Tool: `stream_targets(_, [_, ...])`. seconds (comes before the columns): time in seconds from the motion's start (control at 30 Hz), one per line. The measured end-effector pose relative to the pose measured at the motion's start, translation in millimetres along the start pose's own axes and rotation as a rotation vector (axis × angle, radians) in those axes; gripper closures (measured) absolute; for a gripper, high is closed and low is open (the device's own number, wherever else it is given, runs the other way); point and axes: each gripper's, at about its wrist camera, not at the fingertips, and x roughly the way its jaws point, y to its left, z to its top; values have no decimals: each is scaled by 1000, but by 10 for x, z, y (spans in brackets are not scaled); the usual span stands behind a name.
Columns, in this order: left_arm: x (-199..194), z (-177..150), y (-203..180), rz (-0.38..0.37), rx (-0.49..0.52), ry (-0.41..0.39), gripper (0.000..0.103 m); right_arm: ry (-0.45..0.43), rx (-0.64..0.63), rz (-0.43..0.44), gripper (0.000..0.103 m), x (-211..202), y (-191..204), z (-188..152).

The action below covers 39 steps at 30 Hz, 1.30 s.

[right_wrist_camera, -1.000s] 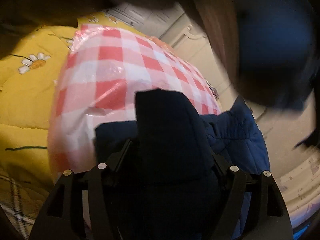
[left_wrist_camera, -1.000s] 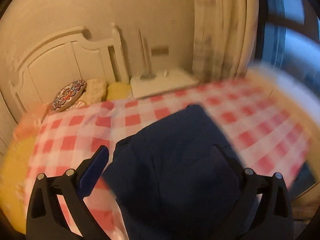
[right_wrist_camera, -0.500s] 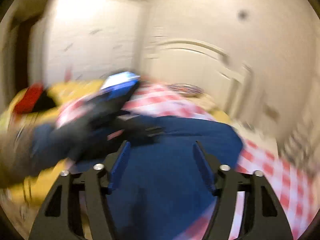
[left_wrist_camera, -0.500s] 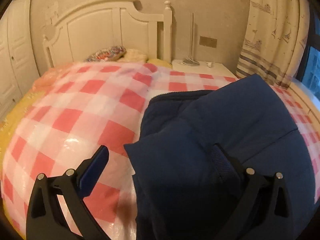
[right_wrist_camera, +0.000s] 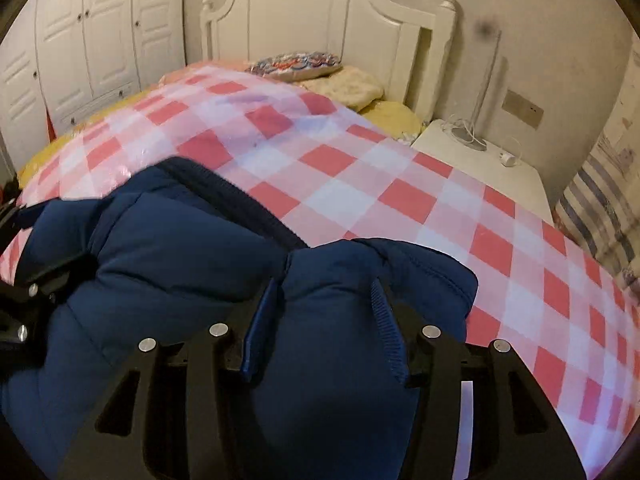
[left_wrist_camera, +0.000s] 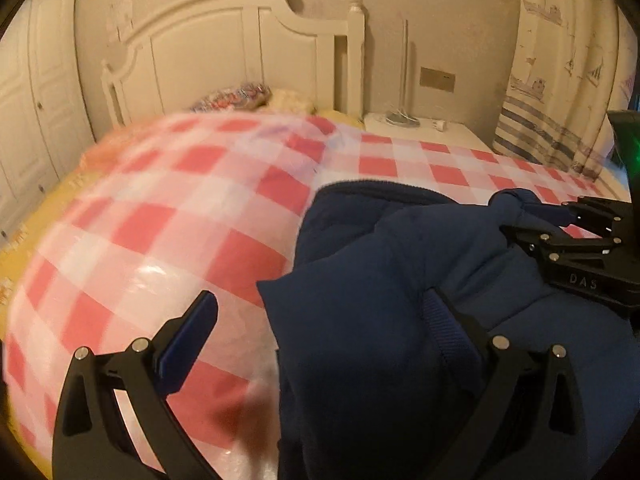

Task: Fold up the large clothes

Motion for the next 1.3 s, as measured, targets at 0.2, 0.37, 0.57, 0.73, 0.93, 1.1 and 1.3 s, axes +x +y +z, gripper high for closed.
stream_targets(0.2, [-17, -50, 4, 5, -12, -16, 2, 24, 13, -26, 53, -165, 16, 212])
stream_targets(0.37, [-14, -52, 9, -5, -19, -14, 2, -33, 1, -36, 52, -229, 108, 264])
stream_targets(0.57, [27, -52, 39, -21, -38, 5, 2, 74, -133, -104, 51, 74, 297, 161])
stream_targets(0.73, [13, -64, 40, -21, -39, -2, 2, -19, -96, -112, 50, -333, 369, 320])
stream_targets(0.93, [33, -68, 29, -14, -35, 12, 2, 70, -198, -143, 46, -21, 581, 114])
stream_targets(1.1, [-248, -96, 54, 58, -32, -16, 2, 85, -181, -139, 44, -34, 539, 124])
stream_targets(1.3, [-1036, -534, 246, -8, -11, -91, 2, -15, -174, -98, 38, -472, 729, 292])
